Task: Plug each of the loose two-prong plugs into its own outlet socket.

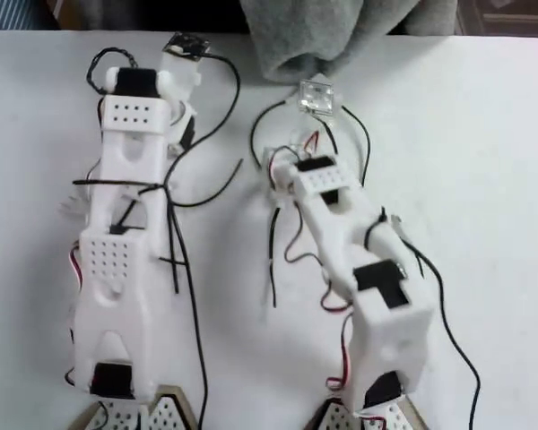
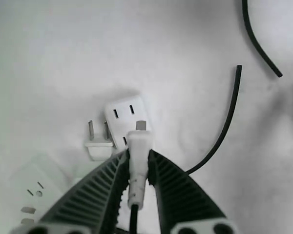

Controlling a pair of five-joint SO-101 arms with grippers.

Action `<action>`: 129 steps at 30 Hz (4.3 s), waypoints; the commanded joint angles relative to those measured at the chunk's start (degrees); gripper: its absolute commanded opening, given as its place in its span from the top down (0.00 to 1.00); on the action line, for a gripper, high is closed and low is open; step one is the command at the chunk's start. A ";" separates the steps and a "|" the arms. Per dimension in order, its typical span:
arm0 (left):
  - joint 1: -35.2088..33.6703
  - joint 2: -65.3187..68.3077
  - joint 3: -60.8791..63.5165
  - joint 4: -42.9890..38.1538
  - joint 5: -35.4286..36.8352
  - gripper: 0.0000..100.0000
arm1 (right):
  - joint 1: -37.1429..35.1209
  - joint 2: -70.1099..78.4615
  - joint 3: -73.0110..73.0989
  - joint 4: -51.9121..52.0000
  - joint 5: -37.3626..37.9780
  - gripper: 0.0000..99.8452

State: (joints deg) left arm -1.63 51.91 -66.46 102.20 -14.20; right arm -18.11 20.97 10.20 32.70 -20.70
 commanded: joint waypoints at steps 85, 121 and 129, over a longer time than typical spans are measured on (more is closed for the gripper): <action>15.52 -28.70 40.18 -4.57 -7.74 0.98 | 25.27 -20.88 25.23 11.21 39.65 0.69; 20.09 -11.21 17.49 -4.92 -5.63 0.98 | 24.31 -84.09 71.30 -9.10 32.00 0.69; 18.42 -6.37 13.63 -0.70 -5.71 0.98 | 24.57 -85.14 72.00 -9.19 31.91 0.69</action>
State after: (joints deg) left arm 17.71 45.32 -51.25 99.74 -20.26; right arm 5.71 -62.90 82.64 24.62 11.56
